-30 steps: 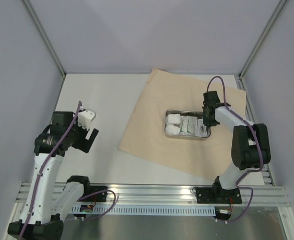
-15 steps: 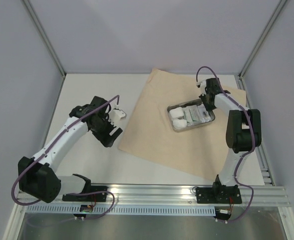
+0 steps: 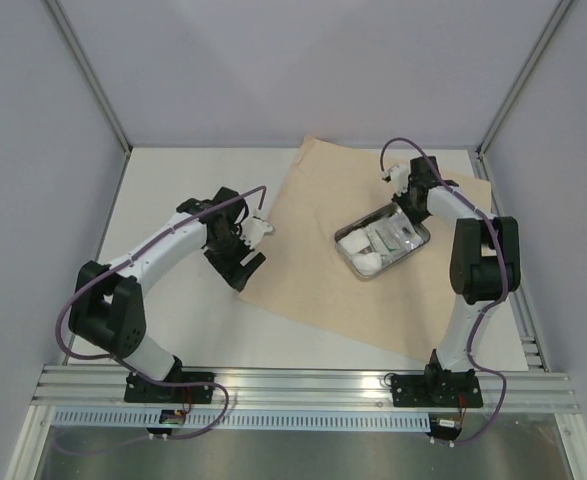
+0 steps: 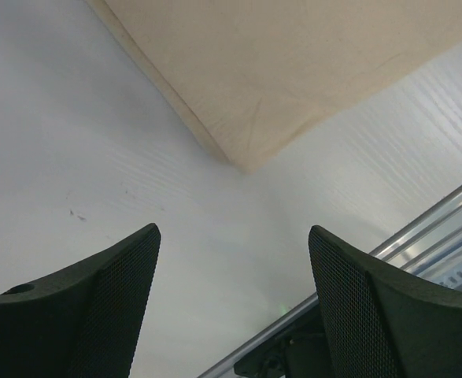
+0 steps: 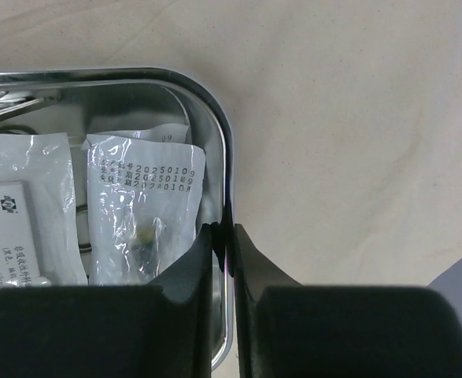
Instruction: Prepare the surgical pack
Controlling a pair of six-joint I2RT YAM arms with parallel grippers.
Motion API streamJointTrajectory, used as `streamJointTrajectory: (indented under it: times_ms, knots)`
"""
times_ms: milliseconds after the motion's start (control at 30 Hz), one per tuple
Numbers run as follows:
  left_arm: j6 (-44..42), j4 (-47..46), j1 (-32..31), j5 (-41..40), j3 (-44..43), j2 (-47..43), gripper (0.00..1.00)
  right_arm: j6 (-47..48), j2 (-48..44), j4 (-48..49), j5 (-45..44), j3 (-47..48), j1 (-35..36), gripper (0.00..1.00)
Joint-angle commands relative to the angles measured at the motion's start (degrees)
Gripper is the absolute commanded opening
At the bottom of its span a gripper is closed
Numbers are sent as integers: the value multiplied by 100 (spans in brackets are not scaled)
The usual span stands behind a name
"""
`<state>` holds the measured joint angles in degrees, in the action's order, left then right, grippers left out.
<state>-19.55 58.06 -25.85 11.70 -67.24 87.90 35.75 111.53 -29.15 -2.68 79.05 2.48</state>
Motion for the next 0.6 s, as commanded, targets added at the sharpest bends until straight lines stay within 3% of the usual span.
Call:
streamJointTrajectory:
  times_ms: [0, 167, 400, 567]
  knots:
    - [276, -234, -43, 236, -359, 341, 85, -225, 229, -425, -531, 225, -11, 6]
    - [469, -480, -280, 87, -386, 912, 89, -655, 10, -461, -558, 164, -19, 34]
    - [681, -1033, -307, -634, -439, 1660, 89, -1201, -885, -197, -453, 32, -11, 43]
    - [733, -1060, -325, -748, -413, 2196, 82, -1491, -1352, -276, -602, 102, -11, 44]
